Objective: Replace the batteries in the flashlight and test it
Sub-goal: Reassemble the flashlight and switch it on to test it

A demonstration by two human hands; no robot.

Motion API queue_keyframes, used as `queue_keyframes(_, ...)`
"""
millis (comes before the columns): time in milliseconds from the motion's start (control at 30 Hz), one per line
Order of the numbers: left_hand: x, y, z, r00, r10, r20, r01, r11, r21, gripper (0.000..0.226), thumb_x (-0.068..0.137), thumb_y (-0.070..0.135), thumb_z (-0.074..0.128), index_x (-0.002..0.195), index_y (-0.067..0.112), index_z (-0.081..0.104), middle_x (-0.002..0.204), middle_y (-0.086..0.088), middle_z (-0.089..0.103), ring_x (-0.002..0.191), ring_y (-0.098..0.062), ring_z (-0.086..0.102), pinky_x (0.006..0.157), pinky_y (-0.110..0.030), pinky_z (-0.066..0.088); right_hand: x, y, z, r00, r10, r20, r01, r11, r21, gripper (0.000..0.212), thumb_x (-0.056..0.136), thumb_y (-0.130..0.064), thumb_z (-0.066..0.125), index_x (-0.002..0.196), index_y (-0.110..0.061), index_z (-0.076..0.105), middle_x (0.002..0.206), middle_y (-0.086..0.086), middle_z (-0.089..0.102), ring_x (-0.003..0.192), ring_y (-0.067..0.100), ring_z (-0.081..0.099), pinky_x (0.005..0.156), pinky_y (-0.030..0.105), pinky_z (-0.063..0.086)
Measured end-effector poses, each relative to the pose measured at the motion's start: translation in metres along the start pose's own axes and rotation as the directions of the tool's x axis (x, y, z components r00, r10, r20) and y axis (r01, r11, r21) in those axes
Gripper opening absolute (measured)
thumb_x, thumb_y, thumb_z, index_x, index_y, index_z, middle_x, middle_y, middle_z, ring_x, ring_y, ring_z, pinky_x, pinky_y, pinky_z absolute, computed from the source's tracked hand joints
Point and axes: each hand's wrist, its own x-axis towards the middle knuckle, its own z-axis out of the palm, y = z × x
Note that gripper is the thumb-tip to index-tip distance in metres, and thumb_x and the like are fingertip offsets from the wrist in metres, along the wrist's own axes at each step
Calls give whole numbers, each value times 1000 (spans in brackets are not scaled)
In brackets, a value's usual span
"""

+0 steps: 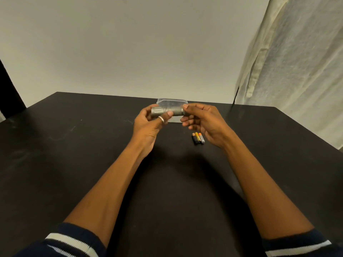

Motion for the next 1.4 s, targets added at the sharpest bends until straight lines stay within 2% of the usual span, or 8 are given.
queue_keyframes(100,1,3,-1,994,-105,38,112,938,-327,52,73,11,85,120,7,63,111,-6,76,107,-18,72,80,-22,57,-5,0,7,998,-12,58,6,995,99,28,94,-27,73,120,-16,74,100,18,78,76,18,75,65,24,60)
queue_keyframes(200,2,3,-4,987,-157,42,161,907,-388,34,85,17,78,116,8,65,106,-7,76,96,-16,74,77,-24,59,-11,4,17,982,15,186,-44,987,154,33,98,-21,68,131,-19,67,111,22,76,83,22,77,71,27,62)
queue_keyframes(300,1,5,-5,979,-196,53,202,924,-326,19,94,19,70,108,6,69,94,-8,77,83,-17,74,70,-28,61,-16,13,31,979,7,203,-30,994,108,42,99,-14,65,141,-18,61,112,21,76,87,25,77,71,29,62)
queue_keyframes(433,-1,4,-5,959,-276,61,282,945,-165,11,96,15,64,91,9,72,83,-8,74,73,-18,71,61,-28,59,-24,32,47,986,-93,140,111,986,-125,45,101,-4,60,143,-21,59,112,18,76,86,21,77,68,28,62)
queue_keyframes(600,4,2,-2,936,-347,56,348,938,8,12,95,14,61,93,6,69,103,-19,75,100,-29,73,95,-47,55,-33,50,53,971,-192,140,234,879,-416,49,102,-8,57,147,-29,53,123,-3,71,89,13,77,68,28,63)
queue_keyframes(833,7,1,2,935,-355,-19,355,930,95,21,98,24,66,98,4,69,114,-23,73,109,-35,71,101,-56,53,-32,52,51,967,-206,149,253,844,-473,48,101,-9,57,146,-26,56,122,-3,71,89,11,77,69,29,64)
queue_keyframes(1000,5,2,3,940,-342,-13,341,933,113,21,97,22,66,90,2,70,89,-16,74,95,-28,72,101,-59,51,-31,55,49,961,-216,171,272,840,-470,49,100,-9,56,146,-26,55,122,-2,71,90,10,77,69,27,63)
queue_keyframes(1400,5,3,4,936,-351,-23,350,926,142,22,98,18,64,94,-3,69,93,-19,71,85,-28,70,91,-50,56,-29,60,48,957,-235,170,290,812,-507,48,99,-15,57,146,-27,56,117,5,75,89,11,77,71,30,65)
